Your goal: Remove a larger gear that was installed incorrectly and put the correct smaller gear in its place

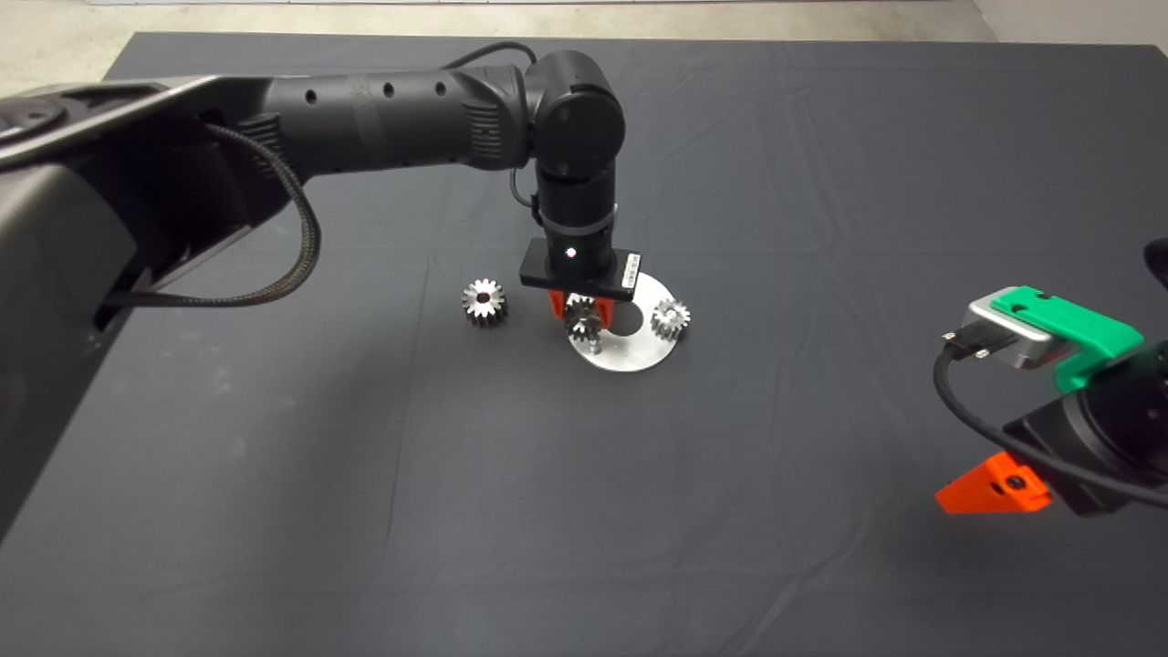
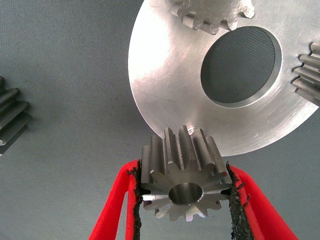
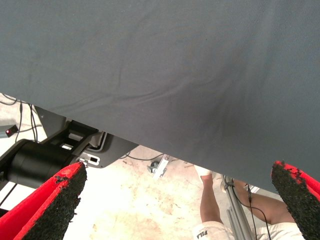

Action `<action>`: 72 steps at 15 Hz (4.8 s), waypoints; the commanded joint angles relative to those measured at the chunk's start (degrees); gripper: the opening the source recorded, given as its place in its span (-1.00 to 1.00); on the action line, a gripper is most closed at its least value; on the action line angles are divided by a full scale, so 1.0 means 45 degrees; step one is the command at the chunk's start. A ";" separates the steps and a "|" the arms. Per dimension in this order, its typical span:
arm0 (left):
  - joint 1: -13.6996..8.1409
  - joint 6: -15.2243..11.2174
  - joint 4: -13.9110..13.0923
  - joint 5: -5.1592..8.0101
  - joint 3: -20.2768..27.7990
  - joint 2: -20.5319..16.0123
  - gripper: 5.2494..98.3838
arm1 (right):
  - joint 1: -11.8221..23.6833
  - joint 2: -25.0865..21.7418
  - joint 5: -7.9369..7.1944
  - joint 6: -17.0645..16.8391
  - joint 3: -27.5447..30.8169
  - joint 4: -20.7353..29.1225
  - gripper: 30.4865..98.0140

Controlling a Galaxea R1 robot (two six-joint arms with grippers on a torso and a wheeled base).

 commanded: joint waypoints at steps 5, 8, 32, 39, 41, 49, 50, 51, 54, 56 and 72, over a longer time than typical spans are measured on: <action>0.0177 -0.0118 -0.0453 0.0014 0.0037 0.0043 -0.40 | 0.0169 0.0010 -0.1372 -0.0006 0.0066 0.0399 0.99; 0.0177 -0.0118 -0.0453 -0.0025 -0.0060 0.0043 -0.40 | 0.0161 -0.0010 -0.1372 -0.0006 0.0066 0.0399 0.99; 0.0076 -0.0372 -0.0805 -0.1080 -0.0139 0.0043 -0.41 | 0.0169 -0.0029 -0.1388 -0.0006 0.0066 0.0399 0.99; 0.0080 -0.0392 -0.0785 -0.0874 -0.0158 0.0043 -0.41 | 0.0161 -0.0049 -0.1372 -0.0006 0.0066 0.0399 0.99; 0.0099 -0.0408 -0.0782 -0.0690 -0.0159 0.0043 -0.41 | 0.0154 -0.0049 -0.1372 -0.0006 0.0066 0.0399 0.99; 0.0118 -0.0392 -0.0746 -0.0397 -0.0166 0.0043 -0.41 | 0.0169 -0.0010 -0.1372 -0.0006 0.0066 0.0399 0.99; 0.0121 -0.0392 -0.0746 -0.0397 -0.0216 0.0043 -0.41 | 0.0153 -0.0010 -0.1372 -0.0006 0.0066 0.0399 0.99; 0.0138 -0.0392 -0.0746 -0.0416 -0.0237 0.0043 -0.41 | 0.0169 -0.0010 -0.1372 -0.0006 0.0066 0.0399 0.99; 0.0138 -0.0392 -0.0746 -0.0436 -0.0256 0.0043 -0.41 | 0.0169 -0.0035 -0.1386 -0.0006 0.0066 0.0399 0.99; 0.0138 -0.0376 -0.0746 -0.0498 -0.0337 0.0059 -0.41 | 0.0169 -0.0049 -0.1375 -0.0006 0.0066 0.0399 0.99; 0.0236 -0.0841 -0.0746 -0.0475 -0.0160 0.0064 -0.41 | 0.0169 -0.0068 -0.1391 -0.0006 0.0066 0.0399 0.99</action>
